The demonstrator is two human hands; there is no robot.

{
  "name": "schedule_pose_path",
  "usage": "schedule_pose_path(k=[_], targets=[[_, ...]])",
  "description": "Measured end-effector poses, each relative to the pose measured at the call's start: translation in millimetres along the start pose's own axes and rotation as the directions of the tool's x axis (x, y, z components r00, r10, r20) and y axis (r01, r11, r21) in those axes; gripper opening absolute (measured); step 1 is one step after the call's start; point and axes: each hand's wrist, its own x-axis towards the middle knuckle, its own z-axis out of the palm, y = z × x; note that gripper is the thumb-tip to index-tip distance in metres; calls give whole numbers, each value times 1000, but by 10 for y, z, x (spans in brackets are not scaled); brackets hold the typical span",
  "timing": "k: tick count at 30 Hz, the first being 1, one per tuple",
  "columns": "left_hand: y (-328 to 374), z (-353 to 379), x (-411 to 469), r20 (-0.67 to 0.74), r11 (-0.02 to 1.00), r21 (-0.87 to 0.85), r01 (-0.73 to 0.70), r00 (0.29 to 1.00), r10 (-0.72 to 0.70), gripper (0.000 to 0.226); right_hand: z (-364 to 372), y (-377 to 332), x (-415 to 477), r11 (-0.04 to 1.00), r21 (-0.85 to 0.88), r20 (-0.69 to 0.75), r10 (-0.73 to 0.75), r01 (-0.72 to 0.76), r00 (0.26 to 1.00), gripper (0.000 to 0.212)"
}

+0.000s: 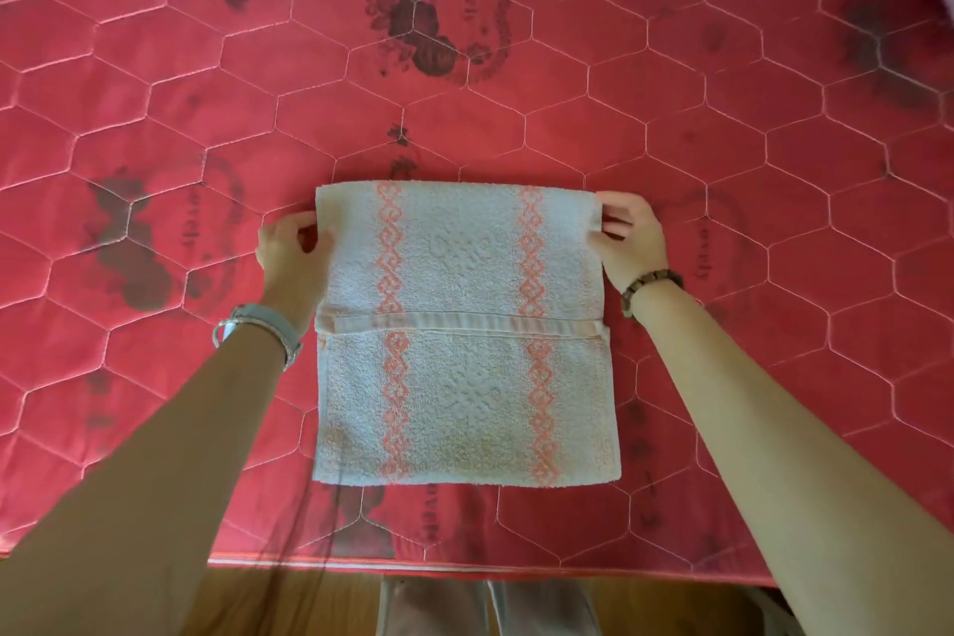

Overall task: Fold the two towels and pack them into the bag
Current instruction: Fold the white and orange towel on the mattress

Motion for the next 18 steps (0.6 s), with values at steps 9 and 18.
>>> schedule_pose_path(k=[9,18], targets=[[568,17,131,-28,984,-163,75,996,-81,20,136,-189,368,996,-64,-16,66,-67,998,34],[577,-166,56,85,995,-2,-104,991,104,25,83,-186,362,922,-377,125,-39,84,991,28]])
